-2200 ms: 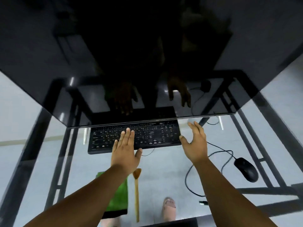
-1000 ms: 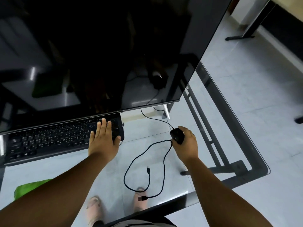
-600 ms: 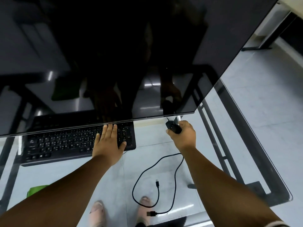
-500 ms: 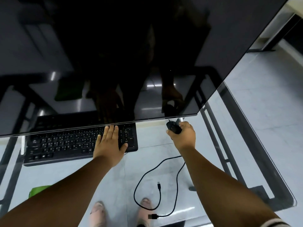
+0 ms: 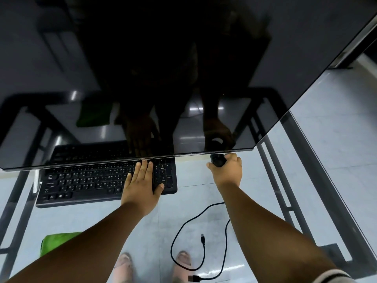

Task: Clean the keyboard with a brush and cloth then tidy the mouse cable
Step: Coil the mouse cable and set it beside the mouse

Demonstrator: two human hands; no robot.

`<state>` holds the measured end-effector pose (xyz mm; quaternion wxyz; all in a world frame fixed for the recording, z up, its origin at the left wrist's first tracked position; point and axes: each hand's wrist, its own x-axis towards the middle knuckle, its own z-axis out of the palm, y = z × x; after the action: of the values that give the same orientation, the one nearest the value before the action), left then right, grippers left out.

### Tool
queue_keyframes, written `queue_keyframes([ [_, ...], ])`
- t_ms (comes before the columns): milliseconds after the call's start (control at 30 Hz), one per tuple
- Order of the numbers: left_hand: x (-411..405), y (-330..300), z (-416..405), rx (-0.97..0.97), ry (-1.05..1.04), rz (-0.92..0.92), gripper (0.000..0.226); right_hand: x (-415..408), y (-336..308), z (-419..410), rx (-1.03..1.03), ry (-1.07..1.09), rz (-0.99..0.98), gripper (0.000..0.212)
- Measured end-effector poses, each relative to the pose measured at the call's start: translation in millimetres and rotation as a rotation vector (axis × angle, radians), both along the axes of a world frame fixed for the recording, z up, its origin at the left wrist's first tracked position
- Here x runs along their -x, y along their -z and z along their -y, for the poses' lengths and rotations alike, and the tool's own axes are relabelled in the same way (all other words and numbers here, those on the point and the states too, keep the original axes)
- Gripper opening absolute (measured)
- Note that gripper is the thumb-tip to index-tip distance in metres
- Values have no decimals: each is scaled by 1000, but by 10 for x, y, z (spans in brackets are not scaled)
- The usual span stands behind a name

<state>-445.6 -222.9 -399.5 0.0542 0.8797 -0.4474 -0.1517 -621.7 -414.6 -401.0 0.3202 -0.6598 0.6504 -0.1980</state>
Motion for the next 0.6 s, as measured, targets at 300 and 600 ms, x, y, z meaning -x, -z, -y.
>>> queue_keyframes([
  [300, 15, -18, -6, -6, 3, 5, 77, 54, -45, -47, -5, -25, 7, 64],
  [600, 82, -62, -184, -14, 66, -32, 77, 335, -375, -176, 3, -202, 143, 35],
])
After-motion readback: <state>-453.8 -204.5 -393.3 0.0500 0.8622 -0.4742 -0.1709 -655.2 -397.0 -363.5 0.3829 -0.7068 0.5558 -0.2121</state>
